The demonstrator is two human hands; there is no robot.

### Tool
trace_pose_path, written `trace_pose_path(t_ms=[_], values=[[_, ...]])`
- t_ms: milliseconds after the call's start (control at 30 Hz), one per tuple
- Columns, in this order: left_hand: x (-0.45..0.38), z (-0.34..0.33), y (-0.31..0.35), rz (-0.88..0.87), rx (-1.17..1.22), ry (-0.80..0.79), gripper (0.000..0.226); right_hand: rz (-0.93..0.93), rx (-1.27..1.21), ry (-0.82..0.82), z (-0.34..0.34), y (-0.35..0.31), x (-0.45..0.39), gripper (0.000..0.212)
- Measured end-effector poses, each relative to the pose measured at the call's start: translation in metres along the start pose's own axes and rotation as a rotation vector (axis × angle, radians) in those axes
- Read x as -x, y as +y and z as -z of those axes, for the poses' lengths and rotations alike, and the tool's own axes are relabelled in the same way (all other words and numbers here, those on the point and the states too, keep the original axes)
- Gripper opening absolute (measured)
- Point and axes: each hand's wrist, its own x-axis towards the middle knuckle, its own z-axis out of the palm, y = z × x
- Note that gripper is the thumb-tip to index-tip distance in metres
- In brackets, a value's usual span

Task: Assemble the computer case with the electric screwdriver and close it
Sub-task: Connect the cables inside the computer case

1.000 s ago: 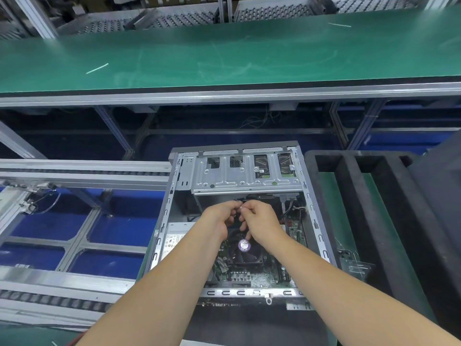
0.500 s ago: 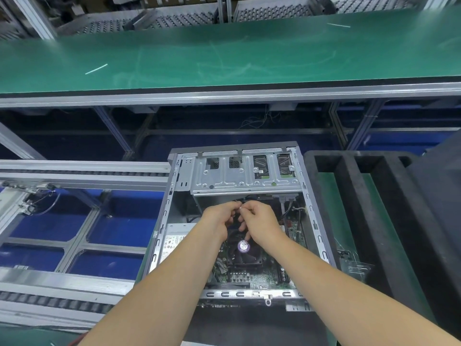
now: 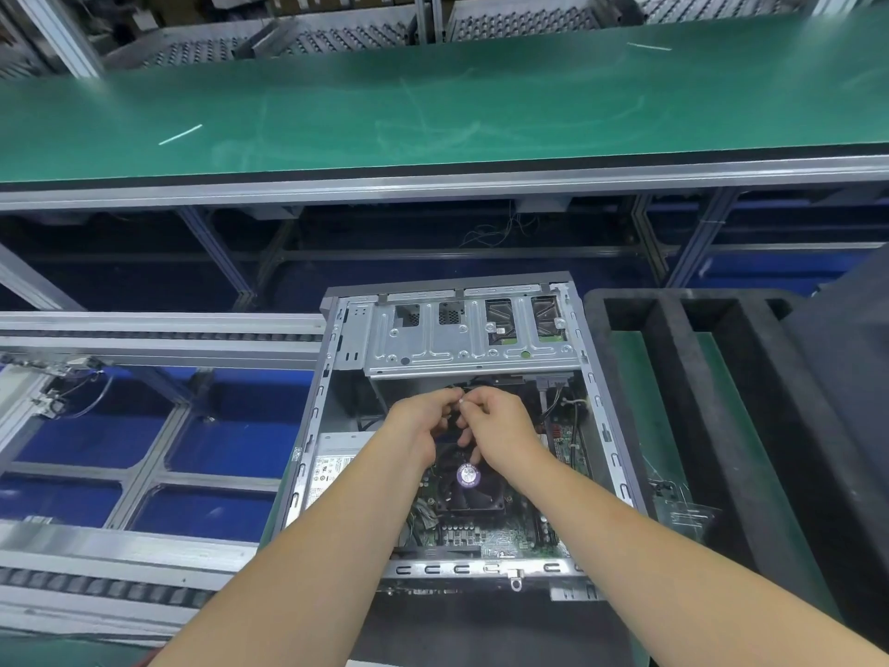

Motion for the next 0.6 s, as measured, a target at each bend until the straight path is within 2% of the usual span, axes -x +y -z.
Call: trace_pose_path(t_ms=[233, 600], values=[[-0.0046, -0.0005, -0.0030, -0.082, -0.010, 0.013, 0.014, -0.022, -0.031, 0.005, -0.0010, 0.0012, -0.0011, 0.019], [-0.0008, 0.0035, 0.0009, -0.010, -0.021, -0.041, 0.034, -0.037, -0.004, 0.008, -0.0001, -0.0007, 0.0020, 0.017]])
